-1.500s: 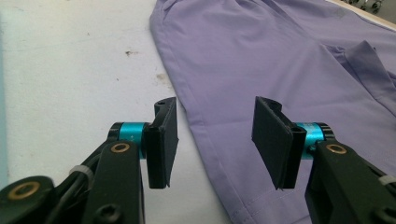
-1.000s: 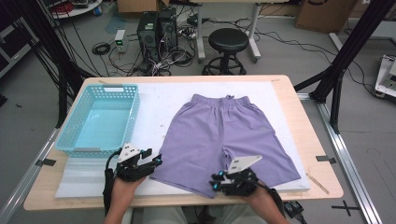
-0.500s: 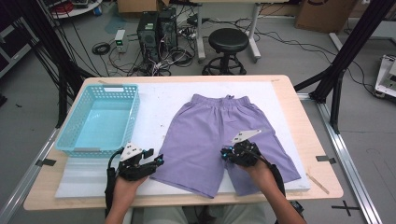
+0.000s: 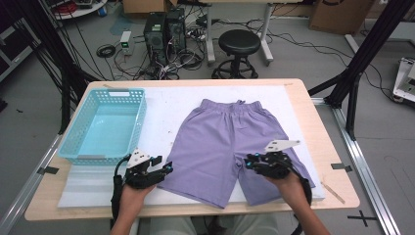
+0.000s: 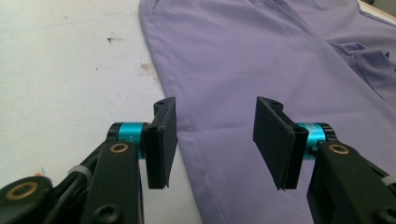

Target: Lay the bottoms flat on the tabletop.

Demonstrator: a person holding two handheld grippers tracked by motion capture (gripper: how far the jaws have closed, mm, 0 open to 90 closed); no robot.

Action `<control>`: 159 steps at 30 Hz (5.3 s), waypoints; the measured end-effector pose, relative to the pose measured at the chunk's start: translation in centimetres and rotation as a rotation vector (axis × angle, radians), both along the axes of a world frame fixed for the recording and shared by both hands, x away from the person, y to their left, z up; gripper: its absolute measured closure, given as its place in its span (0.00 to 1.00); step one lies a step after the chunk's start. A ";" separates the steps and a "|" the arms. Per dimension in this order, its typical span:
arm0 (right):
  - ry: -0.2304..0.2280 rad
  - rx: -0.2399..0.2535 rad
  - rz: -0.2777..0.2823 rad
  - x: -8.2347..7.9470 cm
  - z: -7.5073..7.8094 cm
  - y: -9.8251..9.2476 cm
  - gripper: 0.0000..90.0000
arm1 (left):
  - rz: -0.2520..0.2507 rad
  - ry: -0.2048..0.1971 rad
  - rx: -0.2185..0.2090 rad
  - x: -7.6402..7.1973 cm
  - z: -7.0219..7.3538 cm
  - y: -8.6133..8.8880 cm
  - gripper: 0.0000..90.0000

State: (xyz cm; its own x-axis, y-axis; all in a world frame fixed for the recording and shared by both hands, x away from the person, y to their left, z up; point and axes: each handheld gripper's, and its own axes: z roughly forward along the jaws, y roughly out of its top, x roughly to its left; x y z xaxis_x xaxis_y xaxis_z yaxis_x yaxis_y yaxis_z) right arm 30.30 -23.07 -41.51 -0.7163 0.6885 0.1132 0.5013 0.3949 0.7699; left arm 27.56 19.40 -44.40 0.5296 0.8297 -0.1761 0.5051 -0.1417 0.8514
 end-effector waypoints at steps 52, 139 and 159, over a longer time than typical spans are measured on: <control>0.098 -0.157 -0.274 -4.8 -2.5 -14.4 0.99 | -0.022 -0.071 -0.020 5.5 4.0 -2.2 0.58; 0.076 -0.112 -0.400 22.3 -2.2 -3.7 0.77 | -0.029 0.065 0.095 21.8 1.8 -8.2 0.56; 0.013 -0.148 -0.450 22.2 -2.4 -4.1 1.00 | 0.103 0.066 0.243 22.9 0.6 -8.9 0.99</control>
